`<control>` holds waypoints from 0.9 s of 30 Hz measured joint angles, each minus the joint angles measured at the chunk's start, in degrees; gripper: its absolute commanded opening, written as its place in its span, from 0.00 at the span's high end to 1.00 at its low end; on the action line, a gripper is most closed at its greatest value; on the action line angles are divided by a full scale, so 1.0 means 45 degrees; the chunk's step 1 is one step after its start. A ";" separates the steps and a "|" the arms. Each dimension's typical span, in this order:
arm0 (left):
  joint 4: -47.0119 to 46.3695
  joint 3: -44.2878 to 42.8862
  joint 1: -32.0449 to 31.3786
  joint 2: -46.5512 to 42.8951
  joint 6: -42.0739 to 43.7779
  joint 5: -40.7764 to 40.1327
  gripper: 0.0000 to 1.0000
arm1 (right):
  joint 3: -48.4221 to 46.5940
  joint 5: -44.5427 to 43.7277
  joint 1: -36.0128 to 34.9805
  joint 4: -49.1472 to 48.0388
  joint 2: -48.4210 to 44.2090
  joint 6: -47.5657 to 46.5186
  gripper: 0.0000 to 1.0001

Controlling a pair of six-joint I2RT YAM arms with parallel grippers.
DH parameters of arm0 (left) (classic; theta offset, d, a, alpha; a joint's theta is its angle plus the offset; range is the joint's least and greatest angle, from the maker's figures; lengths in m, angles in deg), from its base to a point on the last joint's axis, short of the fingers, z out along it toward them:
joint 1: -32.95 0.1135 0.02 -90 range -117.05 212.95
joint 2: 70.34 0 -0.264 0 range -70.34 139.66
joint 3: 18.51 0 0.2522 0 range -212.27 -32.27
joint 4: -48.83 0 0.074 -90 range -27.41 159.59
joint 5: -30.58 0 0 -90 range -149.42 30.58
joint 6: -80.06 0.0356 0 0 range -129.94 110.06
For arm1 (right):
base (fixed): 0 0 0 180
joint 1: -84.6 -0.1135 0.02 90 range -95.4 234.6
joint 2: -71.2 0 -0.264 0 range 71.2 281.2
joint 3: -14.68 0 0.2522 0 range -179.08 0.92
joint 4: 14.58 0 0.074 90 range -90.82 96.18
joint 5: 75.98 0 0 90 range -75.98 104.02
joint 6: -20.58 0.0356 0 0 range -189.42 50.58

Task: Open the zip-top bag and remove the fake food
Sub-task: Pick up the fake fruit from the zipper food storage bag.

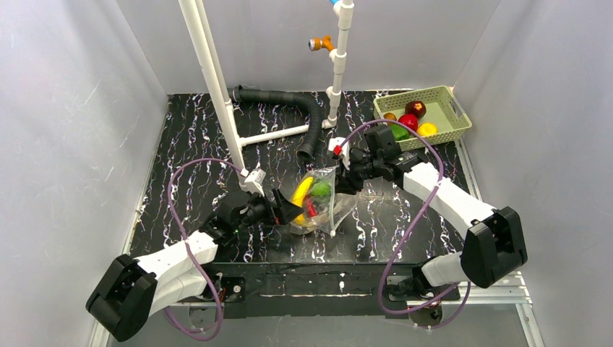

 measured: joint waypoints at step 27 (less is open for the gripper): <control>-0.0520 -0.0495 0.0000 0.2079 0.0544 -0.0248 0.14 | 0.1224 0.0277 -0.0223 -0.0772 0.0214 -0.2050 0.59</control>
